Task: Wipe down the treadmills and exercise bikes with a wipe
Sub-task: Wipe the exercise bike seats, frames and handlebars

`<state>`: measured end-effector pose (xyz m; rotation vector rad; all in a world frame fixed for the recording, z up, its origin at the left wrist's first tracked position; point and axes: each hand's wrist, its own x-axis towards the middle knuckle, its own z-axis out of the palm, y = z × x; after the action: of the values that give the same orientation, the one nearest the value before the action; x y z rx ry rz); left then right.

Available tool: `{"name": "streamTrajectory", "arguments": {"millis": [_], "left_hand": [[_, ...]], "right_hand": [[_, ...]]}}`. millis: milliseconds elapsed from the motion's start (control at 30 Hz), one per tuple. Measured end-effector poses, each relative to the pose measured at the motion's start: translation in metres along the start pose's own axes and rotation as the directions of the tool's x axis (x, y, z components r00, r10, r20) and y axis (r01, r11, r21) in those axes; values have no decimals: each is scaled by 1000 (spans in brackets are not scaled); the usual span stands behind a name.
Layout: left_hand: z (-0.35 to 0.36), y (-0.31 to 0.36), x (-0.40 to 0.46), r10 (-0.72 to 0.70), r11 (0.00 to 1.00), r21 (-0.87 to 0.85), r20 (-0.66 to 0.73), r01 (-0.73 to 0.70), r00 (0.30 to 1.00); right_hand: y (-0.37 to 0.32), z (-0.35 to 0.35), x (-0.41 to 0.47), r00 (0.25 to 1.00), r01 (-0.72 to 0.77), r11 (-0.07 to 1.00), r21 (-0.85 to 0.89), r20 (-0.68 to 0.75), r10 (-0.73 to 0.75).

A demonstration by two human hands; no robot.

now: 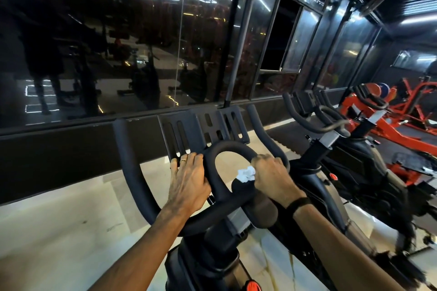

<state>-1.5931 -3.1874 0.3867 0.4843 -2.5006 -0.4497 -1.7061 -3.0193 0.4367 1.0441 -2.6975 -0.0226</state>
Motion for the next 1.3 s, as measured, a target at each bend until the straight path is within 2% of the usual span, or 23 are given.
{"name": "streamTrajectory", "arguments": {"millis": [67,133,200,300,400,433,467,500,567,633,700,833,967,1100,1200,1300], "left_hand": [[-2,1,0,-4,1000,-2,-10,4,1000],[-3,1,0,-1,1000,-2,-11,1,1000],[-4,1,0,7,1000,0,-2,-7,1000],[-4,1,0,29,999,13,-11,-29,1000],[-3,1,-1,45,999,23,-27,-45,999],[-3,2,-1,49,999,22,-30,-49,998],[-3,2,-1,53,998,23,-34,-53,998],[-3,3,-1,56,998,26,-34,-55,998],[-3,4,0,50,999,24,-34,-49,998],[-3,3,-1,46,999,14,-36,-45,998],[-3,2,-1,47,999,6,-33,-46,998],[-1,0,-1,46,999,8,-37,-46,998],[3,-3,0,41,999,3,-44,-41,998],[2,-4,1,35,999,-1,-46,-36,998],[3,-3,1,39,999,-7,-38,-39,999],[3,-4,1,37,999,-4,-36,-37,999]], "right_hand": [[-10,8,-5,997,72,988,136,-16,-70],[-22,11,-14,980,194,907,374,-26,-198],[-23,11,-21,976,189,804,563,-14,-219],[-12,13,-24,992,114,594,796,-61,-108],[-6,9,-25,986,49,317,947,-96,133],[-4,6,-25,962,46,328,944,-130,240],[-1,3,-25,928,30,428,903,-185,324],[3,3,-26,901,-6,579,815,-247,357],[2,7,-32,932,-41,809,586,-270,243],[-10,20,-39,974,10,875,484,-204,101],[-25,24,-42,970,61,841,537,-229,76],[-36,18,-21,972,56,592,804,-179,152],[-43,16,15,941,-50,520,853,-135,312],[-57,16,40,920,-116,323,939,-21,392],[-62,20,49,888,-120,322,939,-44,459],[-60,23,52,835,-105,440,892,-161,525]]}}
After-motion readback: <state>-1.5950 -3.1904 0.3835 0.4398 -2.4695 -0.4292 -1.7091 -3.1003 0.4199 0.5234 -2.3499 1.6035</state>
